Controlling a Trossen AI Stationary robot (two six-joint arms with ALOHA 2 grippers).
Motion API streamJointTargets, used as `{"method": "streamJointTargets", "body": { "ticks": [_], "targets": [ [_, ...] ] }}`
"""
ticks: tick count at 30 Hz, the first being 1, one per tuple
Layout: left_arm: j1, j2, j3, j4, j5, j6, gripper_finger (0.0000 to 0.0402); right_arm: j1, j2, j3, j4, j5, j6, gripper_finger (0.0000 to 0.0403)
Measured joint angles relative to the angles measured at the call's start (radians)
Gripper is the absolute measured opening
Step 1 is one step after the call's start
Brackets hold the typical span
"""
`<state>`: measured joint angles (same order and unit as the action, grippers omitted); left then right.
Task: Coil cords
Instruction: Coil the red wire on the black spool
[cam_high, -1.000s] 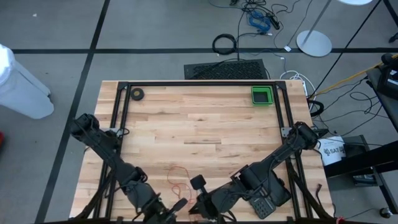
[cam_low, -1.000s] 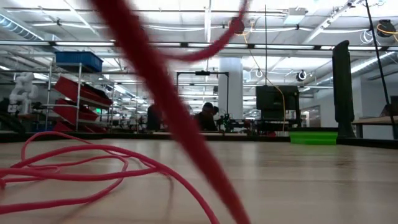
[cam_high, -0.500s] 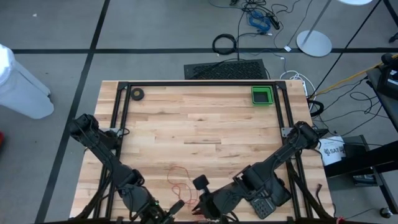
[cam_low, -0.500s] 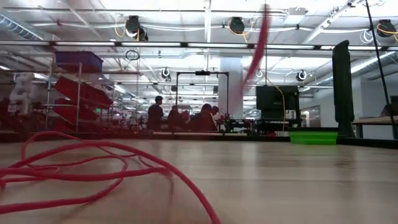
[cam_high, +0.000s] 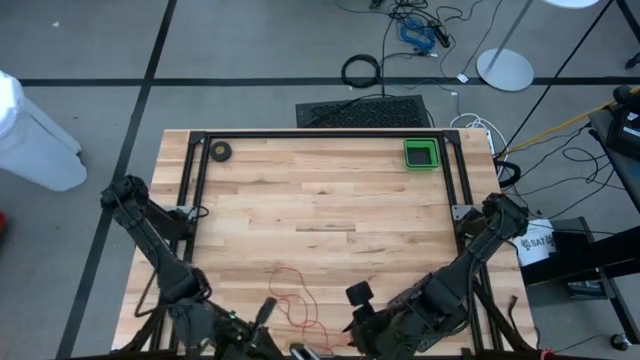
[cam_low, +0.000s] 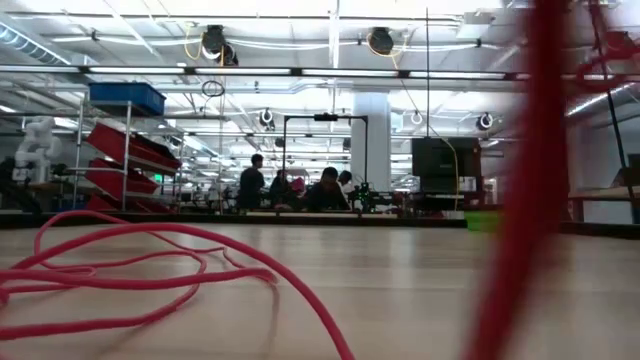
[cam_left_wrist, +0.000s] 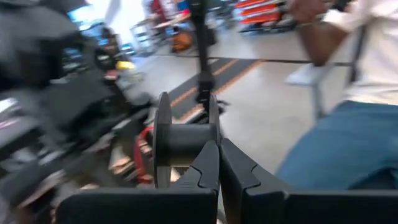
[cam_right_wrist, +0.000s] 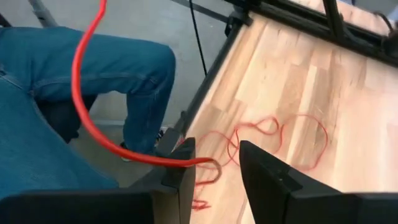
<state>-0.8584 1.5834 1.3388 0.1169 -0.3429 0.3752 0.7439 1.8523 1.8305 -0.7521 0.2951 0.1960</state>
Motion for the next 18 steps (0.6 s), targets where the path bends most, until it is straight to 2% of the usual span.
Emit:
{"method": "streamJointTargets", "body": {
  "ticks": [5, 8, 10, 14, 16, 18],
  "targets": [
    [-0.056, -0.032, 0.0, -0.044, -0.204, 0.0, 0.0, -0.005, 0.0, 0.0, -0.12, 0.022, 0.113, 0.011],
    [-0.086, -0.035, 0.0, -0.092, -0.319, -0.002, 0.0, -0.014, 0.0, -0.006, -0.118, 0.023, 0.116, 0.011],
    [-0.102, -0.035, 0.0, -0.114, -0.431, 0.0, 0.0, -0.022, 0.0, -0.006, -0.123, 0.035, 0.114, 0.011],
    [-0.117, -0.04, 0.0, -0.119, -0.637, -0.004, 0.0, -0.043, 0.0, -0.006, -0.221, 0.179, 0.185, 0.011],
    [-0.121, -0.05, 0.0, -0.122, -0.705, -0.03, 0.0, -0.063, 0.0, -0.006, -0.318, 0.24, 0.252, 0.0109],
    [-0.124, -0.062, 0.0, -0.131, -0.74, -0.058, 0.0, -0.083, 0.0, -0.007, -0.41, 0.256, 0.312, 0.0109]
  ]
}}
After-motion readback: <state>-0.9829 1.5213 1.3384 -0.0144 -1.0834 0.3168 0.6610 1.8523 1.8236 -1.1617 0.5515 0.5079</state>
